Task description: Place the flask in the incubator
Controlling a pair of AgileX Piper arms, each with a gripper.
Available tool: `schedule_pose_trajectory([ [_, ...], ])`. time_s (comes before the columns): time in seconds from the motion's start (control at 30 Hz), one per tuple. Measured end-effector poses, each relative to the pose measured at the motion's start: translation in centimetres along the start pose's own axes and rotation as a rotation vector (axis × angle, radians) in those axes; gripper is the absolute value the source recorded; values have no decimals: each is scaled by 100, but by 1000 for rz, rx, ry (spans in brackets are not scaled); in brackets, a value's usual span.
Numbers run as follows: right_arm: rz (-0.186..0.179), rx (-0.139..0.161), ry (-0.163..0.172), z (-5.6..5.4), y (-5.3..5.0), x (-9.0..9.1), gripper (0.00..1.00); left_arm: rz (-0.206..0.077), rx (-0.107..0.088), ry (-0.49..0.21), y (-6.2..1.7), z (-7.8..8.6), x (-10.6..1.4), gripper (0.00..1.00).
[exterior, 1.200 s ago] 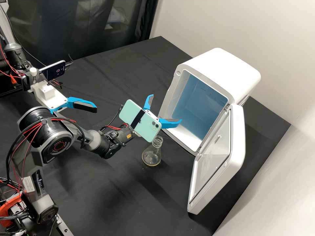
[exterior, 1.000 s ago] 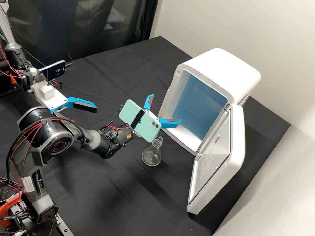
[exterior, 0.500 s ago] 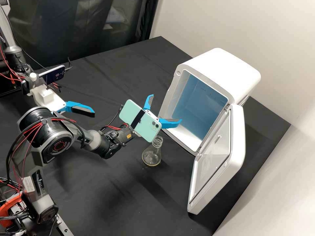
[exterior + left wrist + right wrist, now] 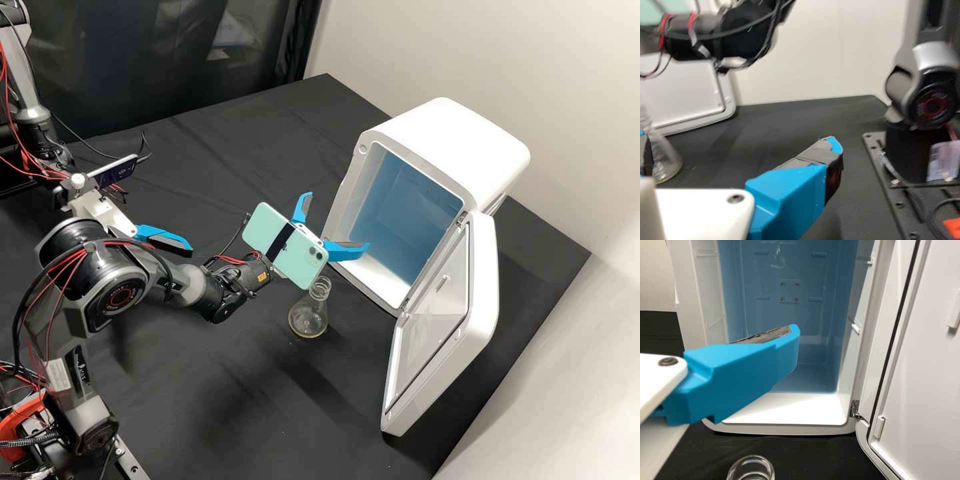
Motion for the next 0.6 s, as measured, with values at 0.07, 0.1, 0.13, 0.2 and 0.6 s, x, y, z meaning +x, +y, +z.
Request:
schedule_pose_trajectory([
  [0.07,0,0,0,0,0,0,100,-8,-6,23,-22,-73,7,100],
  [0.1,0,0,0,0,0,0,100,-10,-16,36,-30,-112,8,100],
  [0.13,0,0,0,0,0,0,100,-13,-30,55,-39,-168,9,100],
  [0.2,0,0,0,0,0,0,100,-16,-39,74,-48,-235,9,100],
  [0.6,0,0,0,0,0,0,100,-24,-60,162,-85,-539,-22,100],
])
